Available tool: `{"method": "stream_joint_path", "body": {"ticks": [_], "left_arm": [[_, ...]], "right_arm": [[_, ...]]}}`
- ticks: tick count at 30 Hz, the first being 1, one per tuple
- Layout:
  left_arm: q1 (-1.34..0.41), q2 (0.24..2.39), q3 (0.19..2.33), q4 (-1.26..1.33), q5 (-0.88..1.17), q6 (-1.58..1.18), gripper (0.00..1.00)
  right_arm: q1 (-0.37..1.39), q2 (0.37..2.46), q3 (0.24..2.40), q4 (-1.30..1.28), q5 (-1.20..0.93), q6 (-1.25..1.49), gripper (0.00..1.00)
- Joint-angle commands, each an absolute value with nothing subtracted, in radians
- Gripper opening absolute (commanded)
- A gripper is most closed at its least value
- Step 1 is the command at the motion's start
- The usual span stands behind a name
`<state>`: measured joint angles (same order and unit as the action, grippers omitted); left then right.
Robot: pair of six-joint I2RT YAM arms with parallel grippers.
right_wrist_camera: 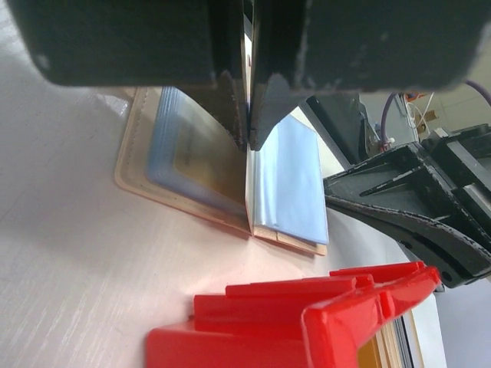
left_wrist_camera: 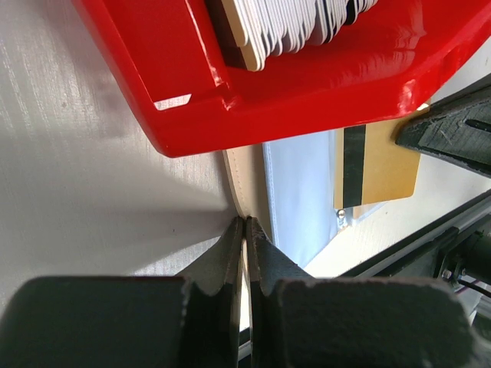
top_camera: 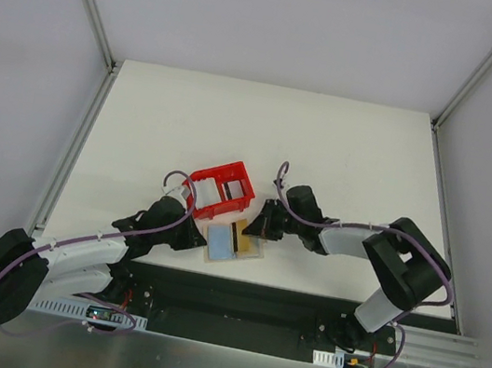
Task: Put the credit cards into the card holder
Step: Insert the credit card into the card holder.
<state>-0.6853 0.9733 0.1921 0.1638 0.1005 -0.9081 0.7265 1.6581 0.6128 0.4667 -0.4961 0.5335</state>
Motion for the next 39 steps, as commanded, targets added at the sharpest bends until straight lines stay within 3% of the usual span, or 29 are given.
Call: {"method": "stream_joint_path", "body": {"ticks": [1, 9, 18, 39], "left_arm": [[-0.683, 0.994, 0.190, 0.095, 0.090, -0.890, 0.00], [-0.683, 0.974, 0.187, 0.089, 0.084, -0.896, 0.00], [-0.683, 0.973, 0.189, 0.089, 0.084, -0.900, 0.00], [-0.683, 0.966, 0.187, 0.089, 0.083, -0.903, 0.00]], "right_arm": [[0.747, 1.583, 0.580, 0.489, -0.453, 0.531, 0.00], [0.753, 1.557, 0.603, 0.471, -0.474, 0.534, 0.00], [0.775, 1.664, 0.603, 0.537, -0.512, 0.564, 0.00], [0.836, 1.695, 0.572, 0.546, -0.410, 0.609, 0.00]]}}
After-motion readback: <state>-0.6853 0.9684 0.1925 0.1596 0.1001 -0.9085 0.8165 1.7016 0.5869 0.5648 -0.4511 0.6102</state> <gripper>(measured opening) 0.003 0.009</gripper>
